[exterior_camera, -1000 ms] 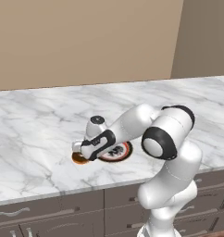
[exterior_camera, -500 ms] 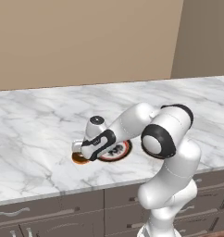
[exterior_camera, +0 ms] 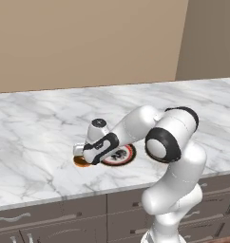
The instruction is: Place the pastries on the plates.
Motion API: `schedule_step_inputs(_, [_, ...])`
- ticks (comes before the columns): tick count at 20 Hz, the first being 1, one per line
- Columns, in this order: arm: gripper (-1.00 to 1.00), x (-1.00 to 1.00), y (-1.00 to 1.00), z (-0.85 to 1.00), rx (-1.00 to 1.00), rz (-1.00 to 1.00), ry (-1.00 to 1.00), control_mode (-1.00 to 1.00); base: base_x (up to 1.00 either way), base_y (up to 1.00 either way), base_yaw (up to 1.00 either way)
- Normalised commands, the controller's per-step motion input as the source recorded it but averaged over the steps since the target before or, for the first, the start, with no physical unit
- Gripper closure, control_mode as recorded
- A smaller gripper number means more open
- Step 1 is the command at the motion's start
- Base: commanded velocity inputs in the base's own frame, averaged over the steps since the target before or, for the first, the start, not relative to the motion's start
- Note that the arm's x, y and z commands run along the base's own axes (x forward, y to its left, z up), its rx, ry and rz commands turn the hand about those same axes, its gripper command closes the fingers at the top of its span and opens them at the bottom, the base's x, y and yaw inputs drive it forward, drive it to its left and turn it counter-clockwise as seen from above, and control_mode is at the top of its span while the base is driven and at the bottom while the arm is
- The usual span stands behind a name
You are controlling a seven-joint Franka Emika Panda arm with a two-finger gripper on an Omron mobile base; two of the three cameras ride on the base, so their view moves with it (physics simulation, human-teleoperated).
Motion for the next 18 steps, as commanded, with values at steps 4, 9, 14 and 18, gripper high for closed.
schedule_step_inputs(4, [1.00,0.00,0.00,0.00,0.00,0.00,0.00,-1.00,0.00,0.00,0.00])
schedule_step_inputs(9, [1.00,0.00,0.00,0.72,0.05,-0.02,-0.10,-1.00,0.00,0.00,0.00])
schedule_step_inputs(14, [1.00,-0.04,-0.41,0.55,0.01,-0.02,-0.06,-1.00,0.00,0.00,0.00])
schedule_step_inputs(18, [1.00,-0.03,-1.00,0.00,0.03,-0.02,0.00,-1.00,0.00,0.00,0.00])
